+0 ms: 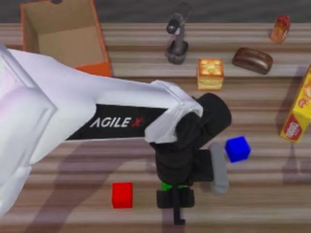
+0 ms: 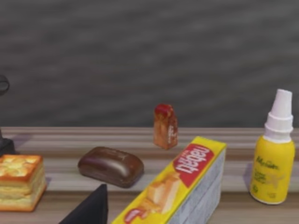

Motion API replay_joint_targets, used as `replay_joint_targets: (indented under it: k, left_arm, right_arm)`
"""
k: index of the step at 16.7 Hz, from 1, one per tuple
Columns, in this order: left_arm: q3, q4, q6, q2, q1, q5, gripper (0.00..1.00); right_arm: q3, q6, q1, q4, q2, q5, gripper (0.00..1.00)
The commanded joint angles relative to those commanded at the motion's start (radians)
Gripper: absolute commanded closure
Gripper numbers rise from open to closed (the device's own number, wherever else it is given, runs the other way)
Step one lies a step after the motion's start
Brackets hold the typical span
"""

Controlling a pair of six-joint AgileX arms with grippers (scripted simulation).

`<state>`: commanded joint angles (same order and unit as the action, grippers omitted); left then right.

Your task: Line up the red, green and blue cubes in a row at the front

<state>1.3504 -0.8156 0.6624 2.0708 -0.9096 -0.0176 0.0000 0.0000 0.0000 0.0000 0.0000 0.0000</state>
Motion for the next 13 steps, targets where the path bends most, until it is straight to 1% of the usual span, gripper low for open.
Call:
replay_joint_targets:
  k: [7, 8, 13]
  left_arm:
    - [0.0, 0.0, 0.0, 0.0, 0.0, 0.0, 0.02]
    - [0.0, 0.0, 0.0, 0.0, 0.0, 0.0, 0.0]
    - [0.0, 0.0, 0.0, 0.0, 0.0, 0.0, 0.0]
  right_arm:
    - [0.0, 0.0, 0.0, 0.0, 0.0, 0.0, 0.0]
    - [0.0, 0.0, 0.0, 0.0, 0.0, 0.0, 0.0]
    - [0.0, 0.0, 0.0, 0.0, 0.0, 0.0, 0.0]
